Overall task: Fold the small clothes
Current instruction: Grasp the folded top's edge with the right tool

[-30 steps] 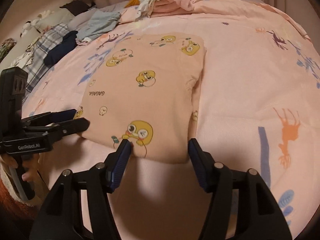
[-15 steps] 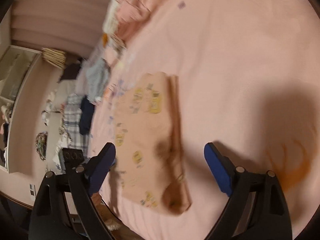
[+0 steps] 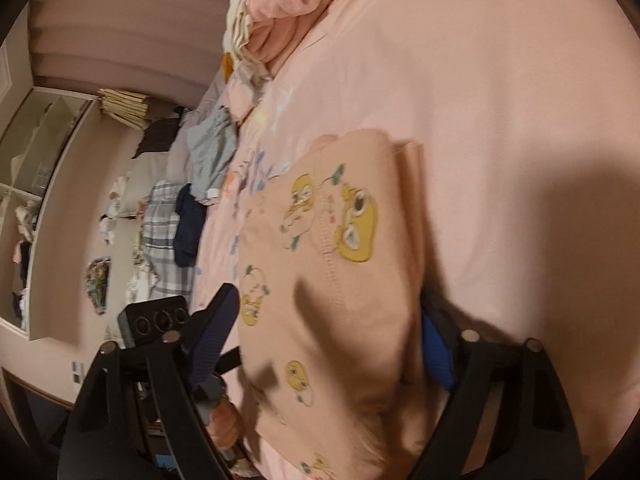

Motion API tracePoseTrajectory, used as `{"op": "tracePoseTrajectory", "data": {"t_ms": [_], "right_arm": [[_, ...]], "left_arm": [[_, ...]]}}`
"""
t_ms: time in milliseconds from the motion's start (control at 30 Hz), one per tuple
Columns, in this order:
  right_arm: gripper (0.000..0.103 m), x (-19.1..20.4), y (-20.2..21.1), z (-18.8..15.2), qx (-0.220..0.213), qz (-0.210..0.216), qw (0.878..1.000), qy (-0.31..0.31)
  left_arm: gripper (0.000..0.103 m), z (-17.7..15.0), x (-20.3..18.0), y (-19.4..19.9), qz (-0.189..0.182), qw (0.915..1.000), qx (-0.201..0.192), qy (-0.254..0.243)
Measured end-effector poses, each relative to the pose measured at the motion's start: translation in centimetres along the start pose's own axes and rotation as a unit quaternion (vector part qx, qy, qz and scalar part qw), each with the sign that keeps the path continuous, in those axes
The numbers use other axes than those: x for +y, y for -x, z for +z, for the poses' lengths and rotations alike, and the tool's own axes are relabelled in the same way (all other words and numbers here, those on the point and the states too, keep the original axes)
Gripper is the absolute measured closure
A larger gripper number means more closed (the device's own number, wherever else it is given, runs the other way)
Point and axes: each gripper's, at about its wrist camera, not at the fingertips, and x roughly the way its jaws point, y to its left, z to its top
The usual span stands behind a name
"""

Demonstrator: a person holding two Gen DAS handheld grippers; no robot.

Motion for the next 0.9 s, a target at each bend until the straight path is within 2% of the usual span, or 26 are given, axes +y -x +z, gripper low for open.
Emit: {"op": "tracePoseTrajectory", "data": {"t_ms": [67, 233, 300, 367, 467, 567, 733, 900], "right_arm": [[0.026, 0.4, -0.6, -0.2, 0.005, -0.017, 1.0, 0.015], [0.029, 0.7, -0.9, -0.5, 0.003, -0.019, 0.999, 0.035], [0.036, 0.5, -1.0, -0.5, 0.005, -0.031, 0.999, 0.042], [0.052, 0.3, -1.1, -0.5, 0.006, -0.052, 0.997, 0.053], [0.062, -0.3, -1.0, -0.7, -0.005, -0.063, 0.997, 0.054], [0.064, -0.5, -0.9, -1.0, -0.016, -0.066, 0.996, 0.057], [0.069, 0.3, -1.1, -1.6, -0.034, -0.102, 0.99, 0.088], [0.071, 0.5, -1.2, -1.8, -0.053, -0.115, 0.988, 0.093]], "left_arm": [[0.017, -0.1, 0.2, 0.5, 0.016, 0.9998, -0.008, 0.006], [0.028, -0.3, 0.6, 0.8, 0.033, 0.9993, -0.016, 0.005], [0.033, -0.4, 0.6, 0.9, 0.049, 0.9986, -0.018, 0.003], [0.041, -0.7, 0.5, 0.8, 0.066, 0.9975, -0.023, -0.007], [0.047, -1.1, 0.4, 0.6, 0.095, 0.9946, -0.033, -0.024], [0.047, -1.3, 0.1, 0.3, 0.114, 0.9917, -0.047, -0.037], [0.054, -1.7, -0.5, -0.3, 0.155, 0.9831, -0.067, -0.071], [0.058, -1.4, -0.2, -0.6, 0.157, 0.9823, -0.08, -0.064]]}}
